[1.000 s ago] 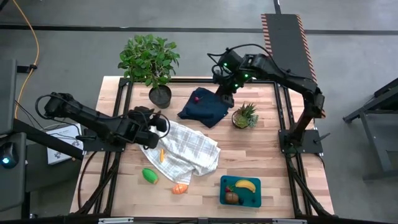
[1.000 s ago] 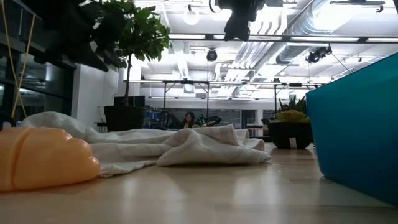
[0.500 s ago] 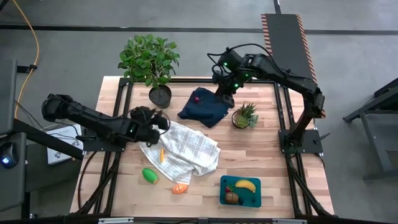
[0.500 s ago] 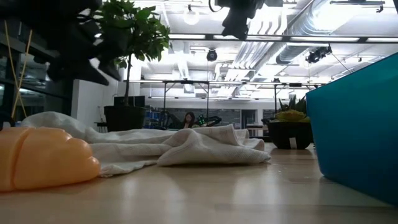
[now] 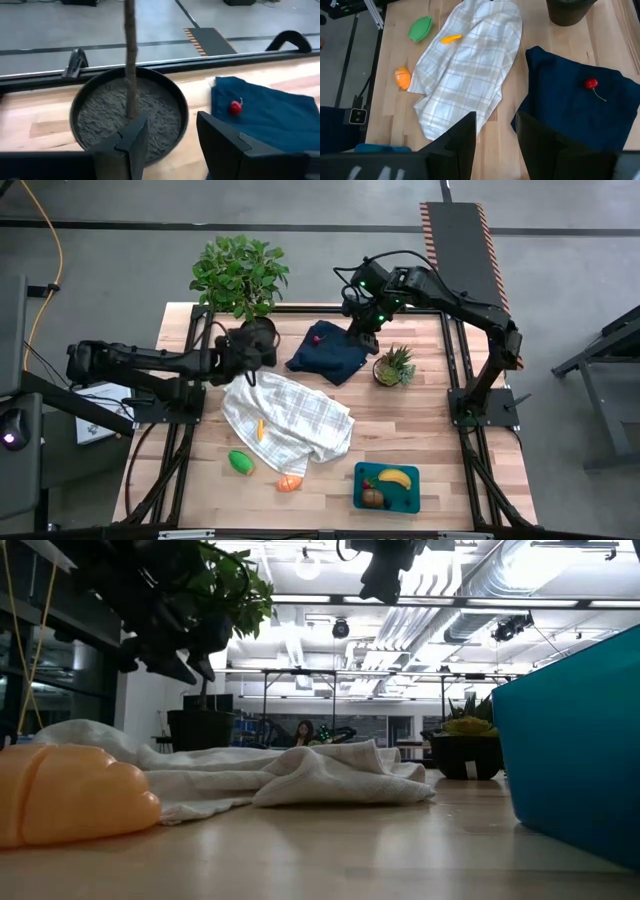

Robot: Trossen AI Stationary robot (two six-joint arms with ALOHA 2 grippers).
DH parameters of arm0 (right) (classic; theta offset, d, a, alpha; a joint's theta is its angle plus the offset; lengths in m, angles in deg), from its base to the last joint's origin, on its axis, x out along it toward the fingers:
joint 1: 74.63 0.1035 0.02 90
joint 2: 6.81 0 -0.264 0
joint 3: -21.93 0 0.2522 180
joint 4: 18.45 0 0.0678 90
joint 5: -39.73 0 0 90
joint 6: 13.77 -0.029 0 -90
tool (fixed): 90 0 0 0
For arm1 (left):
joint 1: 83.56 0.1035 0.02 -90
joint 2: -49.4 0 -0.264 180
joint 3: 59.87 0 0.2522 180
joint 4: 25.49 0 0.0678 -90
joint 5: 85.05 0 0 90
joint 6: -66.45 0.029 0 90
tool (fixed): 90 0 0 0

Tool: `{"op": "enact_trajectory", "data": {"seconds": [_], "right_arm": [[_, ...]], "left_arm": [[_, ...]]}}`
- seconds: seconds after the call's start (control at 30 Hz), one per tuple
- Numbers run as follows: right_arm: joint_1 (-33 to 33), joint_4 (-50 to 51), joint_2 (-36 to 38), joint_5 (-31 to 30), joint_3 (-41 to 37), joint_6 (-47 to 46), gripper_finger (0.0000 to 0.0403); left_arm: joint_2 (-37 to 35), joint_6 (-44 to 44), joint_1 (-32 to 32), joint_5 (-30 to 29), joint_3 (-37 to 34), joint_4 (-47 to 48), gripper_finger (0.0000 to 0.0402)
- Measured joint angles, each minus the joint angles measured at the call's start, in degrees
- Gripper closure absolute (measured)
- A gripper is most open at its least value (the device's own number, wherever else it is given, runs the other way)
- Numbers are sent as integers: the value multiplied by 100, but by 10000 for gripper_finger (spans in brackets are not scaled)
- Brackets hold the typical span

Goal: Pick and placing Produce into tupperware
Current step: Move the left plant pot to the top left of the table

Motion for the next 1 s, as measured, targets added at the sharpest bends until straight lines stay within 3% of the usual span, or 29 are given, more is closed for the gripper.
{"op": "enact_trajectory", "data": {"seconds": [0.13, 0.4, 0.7, 1.0], "right_arm": [[0, 0, 0, 0, 0, 2, 274], [0, -2, 0, 1, 2, 33, 274], [0, 0, 0, 2, 2, 89, 274], [0, 2, 0, 4, 4, 197, 274]], "left_arm": [[0, -123, 63, -344, -52, -50, 245], [0, -119, 84, -468, -709, -1166, 245], [0, 154, 84, -935, -741, -1294, 245], [92, 631, 89, -870, -743, -1816, 245]]}}
